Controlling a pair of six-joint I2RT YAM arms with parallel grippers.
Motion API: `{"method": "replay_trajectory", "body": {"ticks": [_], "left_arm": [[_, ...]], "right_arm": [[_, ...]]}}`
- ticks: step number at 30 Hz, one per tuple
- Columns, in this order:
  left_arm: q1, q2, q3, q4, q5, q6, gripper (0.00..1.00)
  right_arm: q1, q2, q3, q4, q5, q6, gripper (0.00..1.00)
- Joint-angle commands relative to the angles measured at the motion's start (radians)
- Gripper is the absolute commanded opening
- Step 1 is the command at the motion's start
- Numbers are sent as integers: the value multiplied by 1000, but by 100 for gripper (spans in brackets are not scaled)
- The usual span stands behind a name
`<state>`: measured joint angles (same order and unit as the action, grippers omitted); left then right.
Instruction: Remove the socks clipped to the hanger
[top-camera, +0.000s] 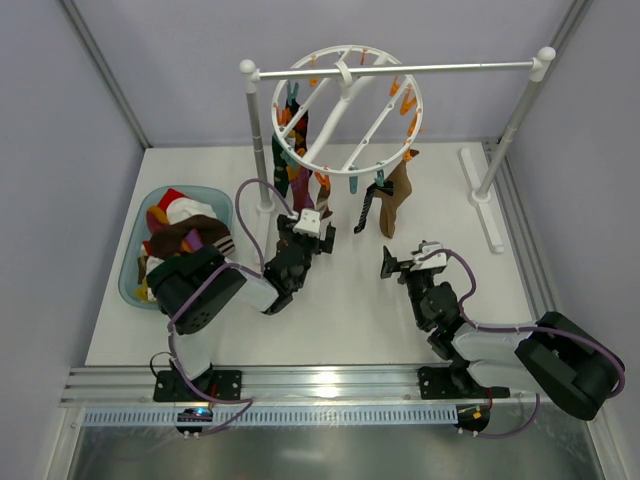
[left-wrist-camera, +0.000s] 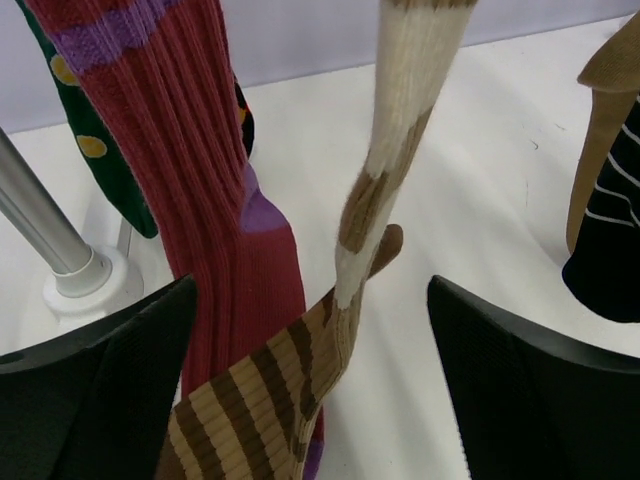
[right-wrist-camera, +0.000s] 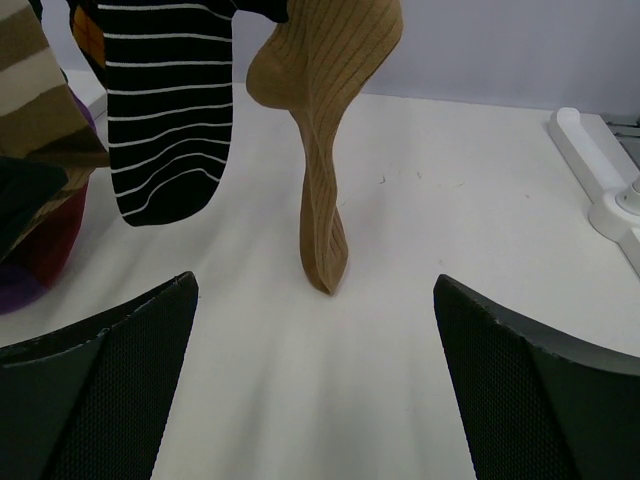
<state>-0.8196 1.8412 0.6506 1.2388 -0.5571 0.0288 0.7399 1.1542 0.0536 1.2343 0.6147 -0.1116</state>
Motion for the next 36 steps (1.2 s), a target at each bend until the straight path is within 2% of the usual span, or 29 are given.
{"method": "replay_trajectory", "body": {"ticks": [1, 2, 3, 5, 6, 10, 13, 15, 19, 23, 25, 30, 36], "left_arm": [[2, 9, 4, 119, -32, -12, 89], [4, 6, -2, 126, -35, -12, 78], [4, -5, -9, 134, -33, -12, 56], [4, -16, -11, 128, -40, -13, 23], [4, -20, -15, 132, -41, -15, 0], [0, -72, -64, 178, -21, -23, 0], [-3, -118, -144, 218, -20, -56, 0], [-3, -163, -204, 251, -12, -70, 0], [-4, -192, -249, 264, 29, -104, 0], [-12, -189, -272, 306, 63, -130, 0], [-16, -204, -282, 306, 71, -141, 0], [-19, -253, -318, 306, 111, -158, 0], [-33, -289, -335, 306, 172, -150, 0]], "right_arm": [[6, -11, -26, 94, -6, 9, 100], [7, -10, -26, 94, -9, 9, 100], [6, -10, -24, 94, -12, 7, 100], [6, -2, -17, 73, -36, 3, 100], [7, 1, 4, 53, -49, -2, 100], [27, 35, 60, -19, -67, -40, 100], [107, 24, 92, -19, 23, -100, 100], [150, -23, 145, -91, 91, -141, 100], [222, -129, 242, -258, 114, -111, 100], [318, -159, 360, -413, 137, -92, 100], [360, -139, 458, -455, 163, -108, 100], [449, 33, 729, -610, 232, -120, 99], [458, 171, 988, -821, 249, -16, 98]]}}
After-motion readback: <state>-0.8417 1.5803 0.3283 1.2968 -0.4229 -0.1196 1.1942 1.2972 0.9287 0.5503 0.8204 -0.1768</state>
